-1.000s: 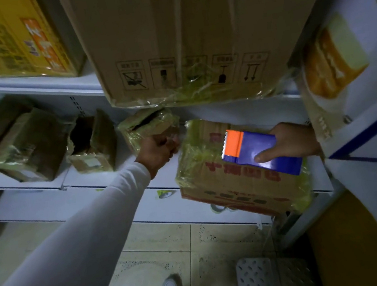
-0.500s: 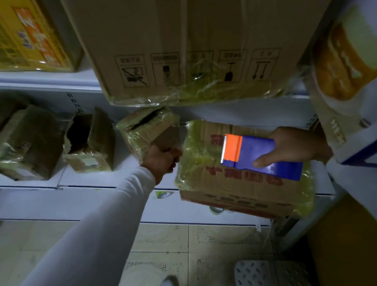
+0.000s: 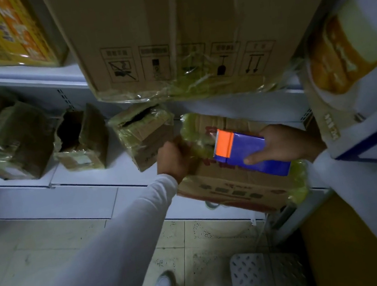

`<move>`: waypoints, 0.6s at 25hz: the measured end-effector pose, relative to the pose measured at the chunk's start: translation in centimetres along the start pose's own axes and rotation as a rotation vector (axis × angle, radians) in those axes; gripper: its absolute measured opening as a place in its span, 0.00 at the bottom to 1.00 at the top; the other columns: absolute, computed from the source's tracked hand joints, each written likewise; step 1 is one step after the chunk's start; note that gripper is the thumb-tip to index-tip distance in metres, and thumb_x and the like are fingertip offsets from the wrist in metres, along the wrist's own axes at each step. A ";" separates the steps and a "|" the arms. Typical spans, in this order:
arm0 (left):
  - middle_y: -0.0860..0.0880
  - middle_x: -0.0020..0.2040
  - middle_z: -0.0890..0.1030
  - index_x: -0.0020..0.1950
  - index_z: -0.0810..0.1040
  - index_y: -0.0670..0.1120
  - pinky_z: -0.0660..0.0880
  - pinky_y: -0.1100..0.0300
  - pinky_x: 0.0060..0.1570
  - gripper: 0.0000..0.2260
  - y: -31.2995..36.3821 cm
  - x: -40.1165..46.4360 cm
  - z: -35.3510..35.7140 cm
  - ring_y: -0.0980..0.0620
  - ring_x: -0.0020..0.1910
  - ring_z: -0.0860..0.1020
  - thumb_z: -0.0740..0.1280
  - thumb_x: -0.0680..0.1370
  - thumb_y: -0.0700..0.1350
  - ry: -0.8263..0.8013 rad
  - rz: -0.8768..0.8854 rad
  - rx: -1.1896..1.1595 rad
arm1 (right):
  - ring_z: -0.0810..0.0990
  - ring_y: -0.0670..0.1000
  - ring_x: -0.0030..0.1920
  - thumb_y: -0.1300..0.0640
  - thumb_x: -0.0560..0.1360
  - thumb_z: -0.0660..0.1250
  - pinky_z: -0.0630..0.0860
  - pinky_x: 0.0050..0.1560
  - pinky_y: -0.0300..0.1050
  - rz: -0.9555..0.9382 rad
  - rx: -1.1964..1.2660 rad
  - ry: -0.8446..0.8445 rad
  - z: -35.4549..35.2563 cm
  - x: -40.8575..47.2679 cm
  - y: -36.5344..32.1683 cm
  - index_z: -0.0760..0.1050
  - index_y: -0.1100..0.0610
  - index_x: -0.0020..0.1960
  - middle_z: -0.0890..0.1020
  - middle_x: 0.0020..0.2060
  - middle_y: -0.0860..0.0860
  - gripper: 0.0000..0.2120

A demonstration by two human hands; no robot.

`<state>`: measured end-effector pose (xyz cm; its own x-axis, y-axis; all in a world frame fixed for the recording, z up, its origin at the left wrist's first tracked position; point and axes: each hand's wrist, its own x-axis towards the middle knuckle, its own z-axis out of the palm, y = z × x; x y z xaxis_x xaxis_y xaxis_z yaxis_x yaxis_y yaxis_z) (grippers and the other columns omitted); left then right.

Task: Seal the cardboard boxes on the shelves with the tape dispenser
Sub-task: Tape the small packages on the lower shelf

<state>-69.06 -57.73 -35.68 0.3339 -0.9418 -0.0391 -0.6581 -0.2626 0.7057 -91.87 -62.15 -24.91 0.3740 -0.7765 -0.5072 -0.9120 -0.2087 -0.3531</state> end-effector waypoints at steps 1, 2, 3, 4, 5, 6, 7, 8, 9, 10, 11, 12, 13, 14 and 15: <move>0.40 0.46 0.83 0.49 0.80 0.44 0.69 0.59 0.42 0.08 -0.4 0.2 0.1 0.37 0.48 0.80 0.69 0.75 0.48 0.003 0.007 -0.001 | 0.81 0.49 0.40 0.45 0.72 0.74 0.69 0.34 0.35 -0.011 0.017 -0.013 0.0 -0.1 0.0 0.80 0.61 0.51 0.85 0.47 0.57 0.19; 0.41 0.46 0.83 0.49 0.80 0.44 0.70 0.59 0.43 0.08 -0.6 0.3 -0.1 0.39 0.48 0.80 0.69 0.75 0.48 -0.008 0.002 -0.008 | 0.80 0.48 0.40 0.45 0.73 0.73 0.71 0.35 0.35 -0.017 0.034 -0.031 -0.1 -0.3 -0.1 0.79 0.60 0.51 0.85 0.48 0.57 0.18; 0.41 0.45 0.83 0.49 0.80 0.44 0.73 0.58 0.44 0.08 -0.9 0.4 -0.2 0.40 0.47 0.81 0.69 0.75 0.48 -0.021 0.007 -0.028 | 0.81 0.50 0.42 0.45 0.73 0.73 0.74 0.39 0.38 -0.019 0.057 -0.046 -0.1 -0.7 -0.2 0.79 0.59 0.52 0.85 0.49 0.57 0.18; 0.41 0.45 0.83 0.50 0.80 0.44 0.75 0.55 0.46 0.08 -1.2 0.6 -0.5 0.41 0.47 0.81 0.69 0.76 0.48 -0.036 0.005 -0.064 | 0.82 0.53 0.46 0.44 0.73 0.73 0.76 0.45 0.43 -0.016 0.082 -0.051 -0.1 -0.9 -0.2 0.80 0.60 0.53 0.85 0.50 0.57 0.19; 0.40 0.46 0.83 0.50 0.80 0.44 0.76 0.52 0.49 0.08 -1.5 0.9 -0.7 0.41 0.48 0.80 0.68 0.76 0.47 -0.048 0.009 -0.109 | 0.82 0.55 0.49 0.44 0.73 0.72 0.76 0.50 0.46 -0.014 0.098 -0.051 0.1 -1.0 -0.3 0.80 0.60 0.54 0.84 0.50 0.58 0.21; 0.40 0.47 0.83 0.52 0.80 0.44 0.76 0.50 0.51 0.08 -1.8 1.3 -1.0 0.41 0.48 0.80 0.68 0.77 0.47 -0.057 0.021 -0.144 | 0.83 0.57 0.49 0.43 0.73 0.72 0.76 0.51 0.47 -0.012 0.110 -0.053 0.2 -1.2 -0.5 0.81 0.61 0.53 0.85 0.48 0.58 0.21; 0.40 0.48 0.82 0.53 0.79 0.43 0.76 0.50 0.53 0.09 -2.2 1.9 -1.2 0.42 0.49 0.79 0.67 0.77 0.46 -0.053 0.054 -0.154 | 0.83 0.57 0.46 0.43 0.73 0.73 0.76 0.48 0.47 -0.007 0.135 -0.058 0.4 -1.2 -0.5 0.81 0.60 0.49 0.84 0.43 0.57 0.19; 0.41 0.49 0.82 0.54 0.79 0.42 0.75 0.50 0.54 0.09 -2.3 2.4 -1.5 0.44 0.49 0.79 0.67 0.78 0.46 -0.052 0.091 -0.136 | 0.82 0.54 0.41 0.44 0.73 0.73 0.75 0.42 0.44 0.008 0.177 -0.062 0.5 -1.4 -0.5 0.80 0.58 0.43 0.83 0.36 0.54 0.17; 0.41 0.50 0.82 0.55 0.79 0.41 0.74 0.51 0.54 0.10 -2.4 2.8 -1.7 0.46 0.49 0.78 0.67 0.78 0.45 -0.048 0.117 -0.125 | 0.80 0.51 0.35 0.44 0.72 0.73 0.72 0.36 0.40 0.030 0.225 -0.071 0.5 -1.5 -0.4 0.78 0.56 0.37 0.80 0.29 0.50 0.16; 0.40 0.51 0.82 0.56 0.79 0.40 0.74 0.51 0.56 0.10 -2.5 3.1 -1.7 0.46 0.50 0.78 0.67 0.78 0.44 -0.054 0.114 -0.133 | 0.78 0.47 0.30 0.44 0.72 0.74 0.69 0.33 0.37 0.057 0.273 -0.088 0.6 -1.6 -0.4 0.75 0.54 0.33 0.78 0.24 0.47 0.17; 0.40 0.52 0.82 0.56 0.79 0.40 0.73 0.51 0.58 0.11 -2.5 3.5 -1.7 0.45 0.53 0.78 0.67 0.77 0.43 -0.074 0.095 -0.158 | 0.78 0.44 0.26 0.43 0.72 0.74 0.68 0.30 0.36 0.085 0.314 -0.103 0.8 -1.6 -0.3 0.73 0.53 0.31 0.77 0.21 0.47 0.18; 0.39 0.54 0.81 0.57 0.79 0.40 0.71 0.51 0.61 0.11 -2.4 3.9 -1.7 0.43 0.56 0.77 0.67 0.77 0.43 -0.107 0.054 -0.178 | 0.78 0.43 0.24 0.42 0.71 0.74 0.68 0.29 0.35 0.112 0.341 -0.111 1.0 -1.6 -0.3 0.73 0.53 0.31 0.78 0.20 0.46 0.19; 0.39 0.56 0.81 0.59 0.79 0.40 0.70 0.51 0.63 0.12 -2.1 4.2 -1.7 0.41 0.57 0.77 0.68 0.77 0.42 -0.145 0.019 -0.186 | 0.78 0.44 0.25 0.42 0.71 0.74 0.69 0.29 0.35 0.134 0.358 -0.110 1.2 -1.5 -0.3 0.74 0.53 0.31 0.78 0.21 0.46 0.19; 0.39 0.57 0.80 0.60 0.78 0.42 0.71 0.50 0.63 0.13 -1.8 4.2 -1.7 0.40 0.58 0.77 0.67 0.77 0.43 -0.180 0.015 -0.159 | 0.79 0.45 0.27 0.41 0.70 0.75 0.70 0.31 0.37 0.148 0.368 -0.102 1.4 -1.3 -0.5 0.75 0.53 0.32 0.79 0.23 0.47 0.19; 0.39 0.58 0.79 0.63 0.76 0.45 0.72 0.49 0.61 0.15 -1.5 4.2 -1.7 0.40 0.56 0.77 0.67 0.77 0.43 -0.190 0.079 -0.044 | 0.81 0.48 0.30 0.41 0.69 0.75 0.72 0.33 0.38 0.157 0.377 -0.089 1.6 -1.0 -0.7 0.76 0.54 0.34 0.80 0.25 0.47 0.18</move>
<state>-65.55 -60.90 -35.74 0.1459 -0.9829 -0.1123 -0.6460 -0.1806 0.7417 -91.36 -60.24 -25.39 0.2632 -0.7235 -0.6382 -0.8397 0.1539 -0.5208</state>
